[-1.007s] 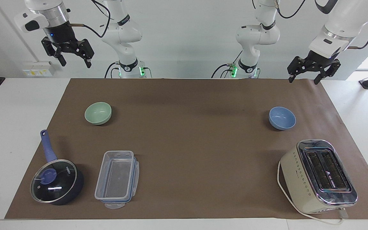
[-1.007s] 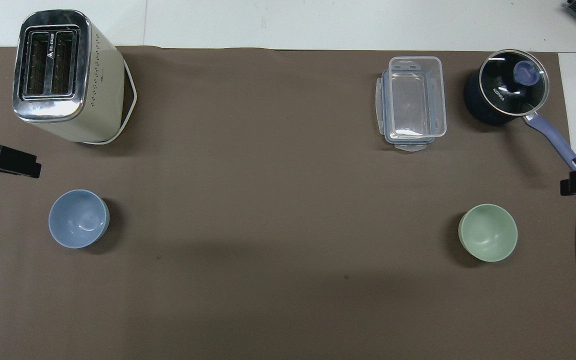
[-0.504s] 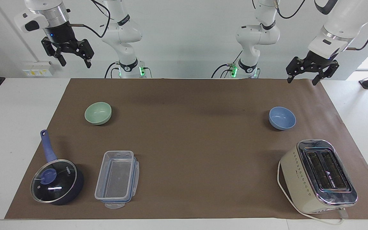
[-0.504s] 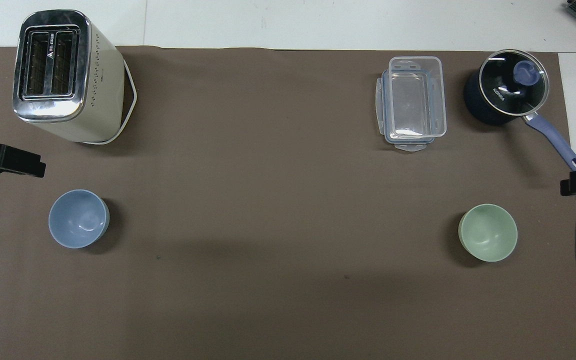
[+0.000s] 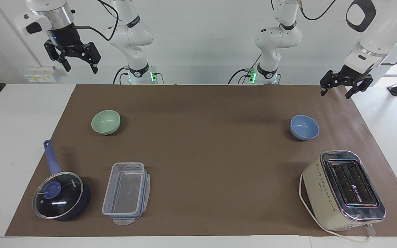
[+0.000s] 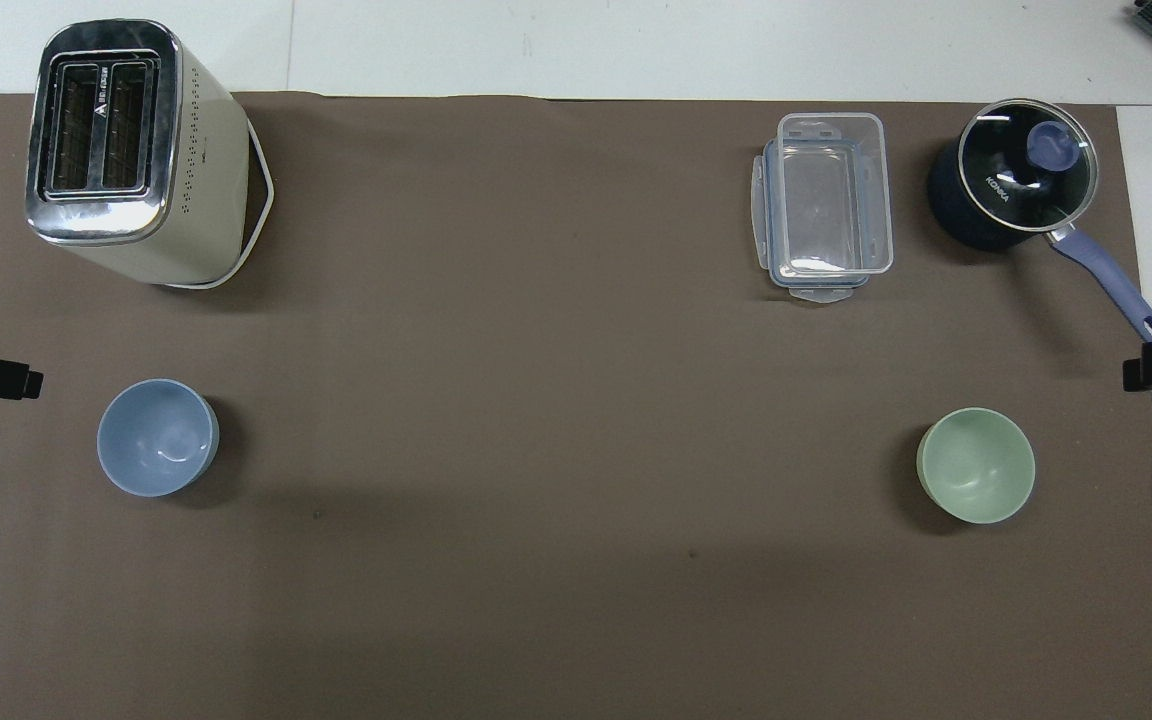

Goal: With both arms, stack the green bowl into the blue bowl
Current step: 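Reach the left gripper to the blue bowl rim and grasp it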

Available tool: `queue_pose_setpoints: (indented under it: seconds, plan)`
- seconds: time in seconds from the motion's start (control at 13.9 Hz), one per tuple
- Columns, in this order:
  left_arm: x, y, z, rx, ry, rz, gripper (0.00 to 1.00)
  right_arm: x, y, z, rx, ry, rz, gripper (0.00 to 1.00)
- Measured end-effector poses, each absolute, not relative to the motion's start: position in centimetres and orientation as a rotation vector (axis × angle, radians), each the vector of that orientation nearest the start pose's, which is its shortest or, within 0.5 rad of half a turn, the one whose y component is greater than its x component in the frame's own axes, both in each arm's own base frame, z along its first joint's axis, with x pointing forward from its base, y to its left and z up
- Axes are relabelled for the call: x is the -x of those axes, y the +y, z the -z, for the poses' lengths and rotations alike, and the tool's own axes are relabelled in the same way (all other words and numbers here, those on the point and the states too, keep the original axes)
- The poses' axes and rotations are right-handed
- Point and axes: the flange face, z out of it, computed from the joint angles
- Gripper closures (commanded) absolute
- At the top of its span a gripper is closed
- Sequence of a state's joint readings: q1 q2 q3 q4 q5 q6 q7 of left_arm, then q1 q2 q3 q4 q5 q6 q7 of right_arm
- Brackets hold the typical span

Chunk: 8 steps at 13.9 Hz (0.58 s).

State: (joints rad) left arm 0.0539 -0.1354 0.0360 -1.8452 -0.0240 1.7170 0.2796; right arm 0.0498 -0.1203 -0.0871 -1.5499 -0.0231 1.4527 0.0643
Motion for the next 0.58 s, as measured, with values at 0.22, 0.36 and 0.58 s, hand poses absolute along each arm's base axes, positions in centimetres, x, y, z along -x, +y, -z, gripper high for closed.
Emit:
queue_pose_setpoints:
  seconds: [0.22,0.36,0.58]
  plan:
    - [-51.1,6.9,-54.3,3.156,0.296,0.012,0.00,-50.3,-2.6,-68.7,3.149,0.166,0.036,0.00]
    - [-50.9,7.6,-52.0,3.156,0.295,0.011,0.00,-50.2,-2.7,-68.7,3.149,0.171,0.036,0.00]
    - [-50.5,7.7,-48.1,3.152,0.286,0.032,0.00,-50.2,-2.7,-68.7,3.149,0.172,0.036,0.00]
